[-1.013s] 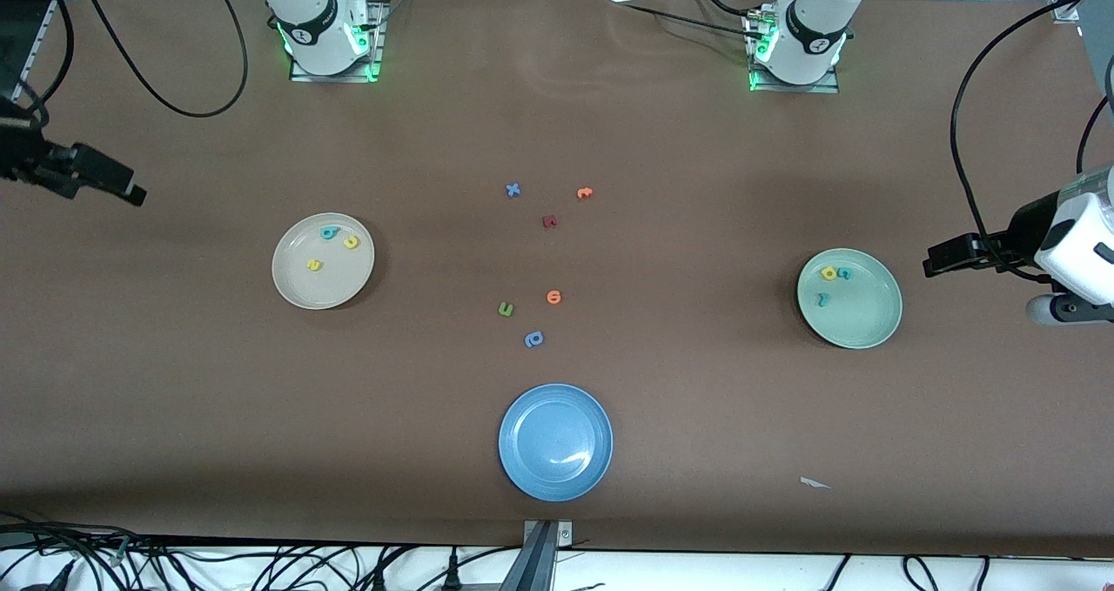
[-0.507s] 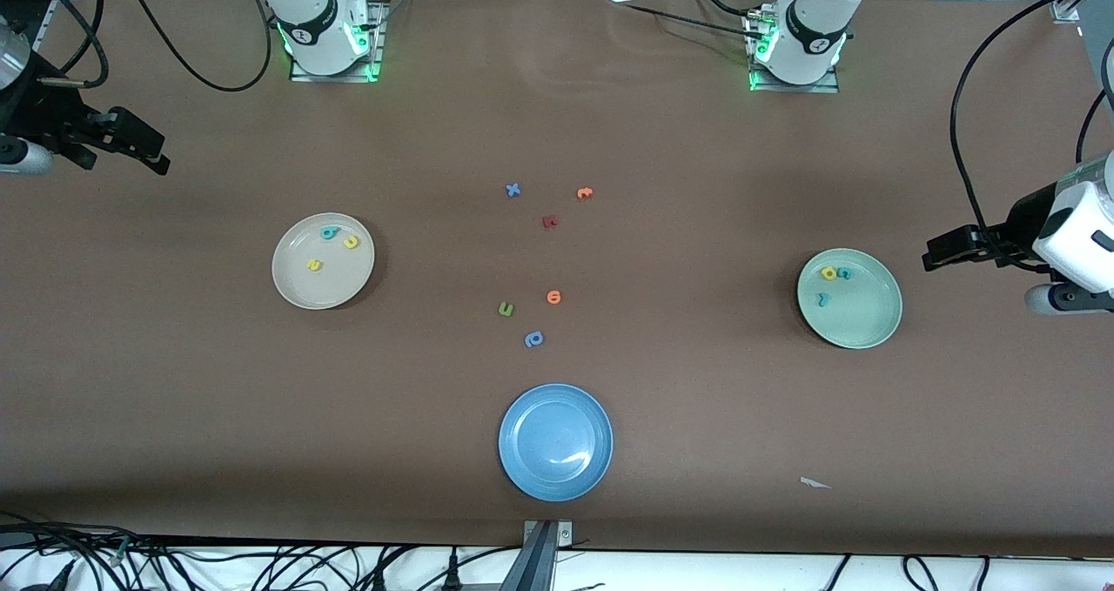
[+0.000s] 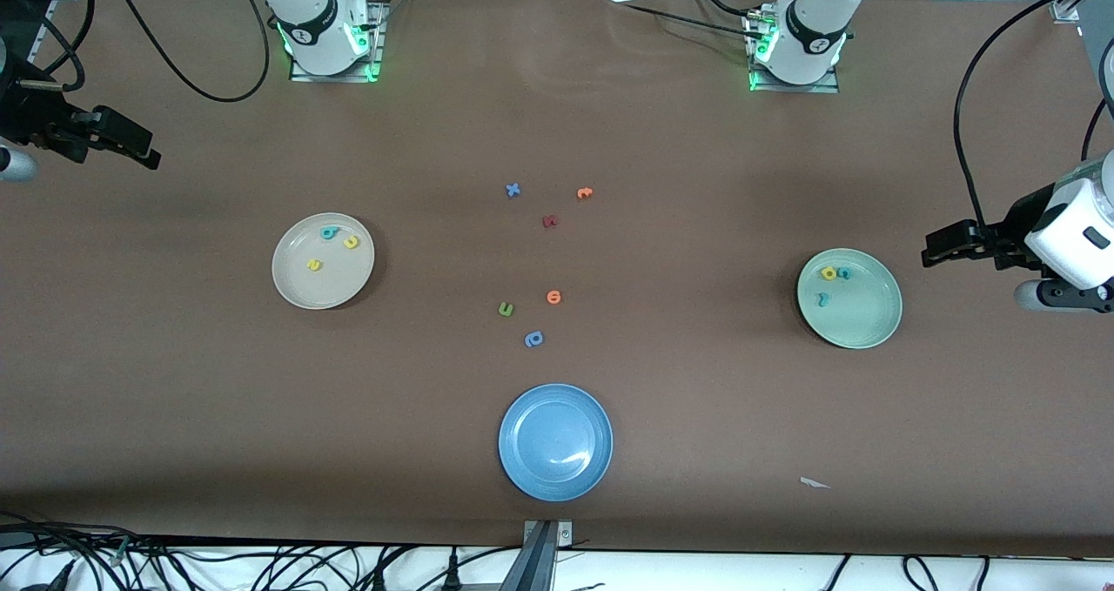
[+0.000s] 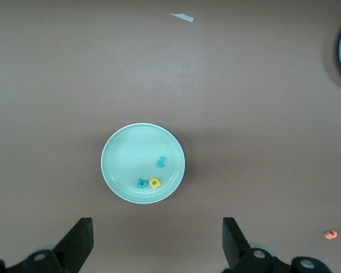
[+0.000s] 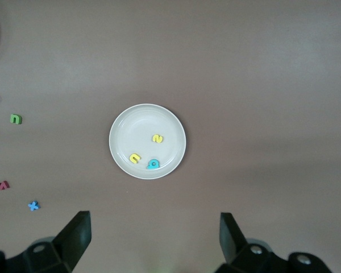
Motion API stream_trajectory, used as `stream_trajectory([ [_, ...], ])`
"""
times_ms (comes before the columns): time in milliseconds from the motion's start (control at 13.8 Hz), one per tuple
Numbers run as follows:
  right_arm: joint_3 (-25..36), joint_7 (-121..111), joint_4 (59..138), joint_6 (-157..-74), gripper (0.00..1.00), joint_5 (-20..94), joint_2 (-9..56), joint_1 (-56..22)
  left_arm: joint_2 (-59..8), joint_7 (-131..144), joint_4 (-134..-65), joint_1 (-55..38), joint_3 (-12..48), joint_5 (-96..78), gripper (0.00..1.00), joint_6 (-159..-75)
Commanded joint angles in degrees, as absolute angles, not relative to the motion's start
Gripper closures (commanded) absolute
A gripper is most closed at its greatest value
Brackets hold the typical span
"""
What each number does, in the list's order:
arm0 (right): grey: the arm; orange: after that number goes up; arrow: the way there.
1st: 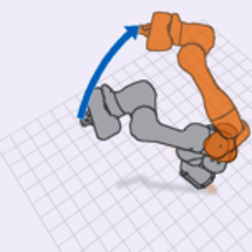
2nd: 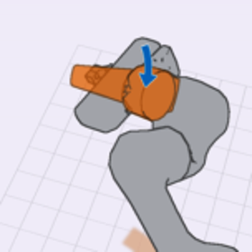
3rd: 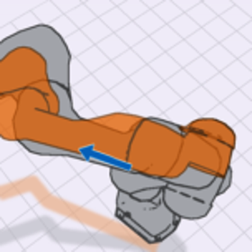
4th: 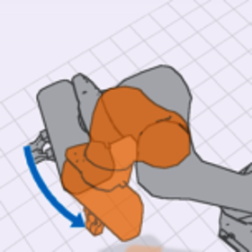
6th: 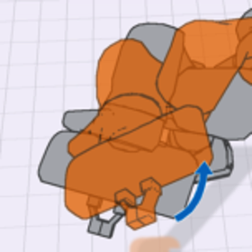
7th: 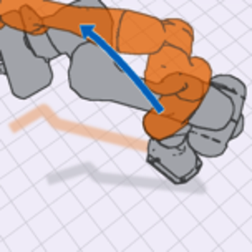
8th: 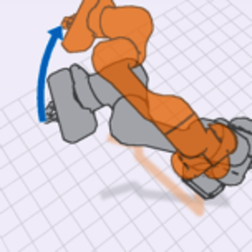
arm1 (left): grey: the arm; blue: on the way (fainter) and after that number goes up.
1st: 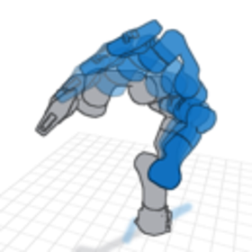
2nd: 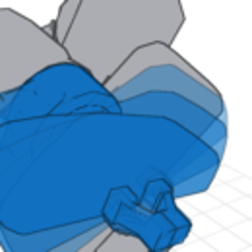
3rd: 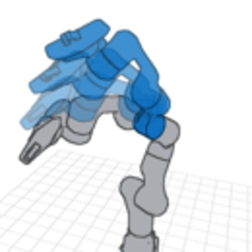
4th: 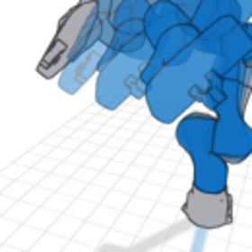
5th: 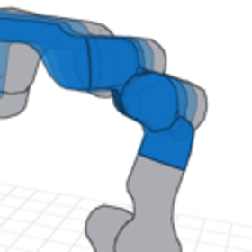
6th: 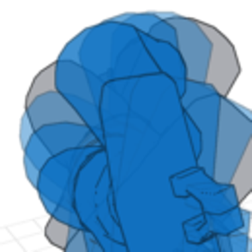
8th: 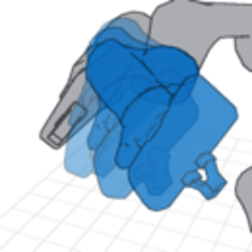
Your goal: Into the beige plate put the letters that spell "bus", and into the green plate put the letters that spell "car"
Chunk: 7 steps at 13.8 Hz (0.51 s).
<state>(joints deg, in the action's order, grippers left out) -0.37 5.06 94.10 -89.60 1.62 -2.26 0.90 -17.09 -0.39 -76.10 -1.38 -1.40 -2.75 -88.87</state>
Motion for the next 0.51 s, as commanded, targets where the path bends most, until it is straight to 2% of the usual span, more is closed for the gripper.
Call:
stream_trajectory([
  [0, 0.7, 5.2, 93.3, -89.5, 0.0, 2.5, -2.1, -0.2, -15.6, -1.8, -77.5, -1.1, -0.9, -1.3, 0.0, -89.1],
  [434, 0.4, 5.5, 92.9, -89.2, 0.0, 2.1, -1.5, -1.0, -15.6, -1.8, -77.5, -1.0, -1.0, -1.4, 0.0, -89.1],
])
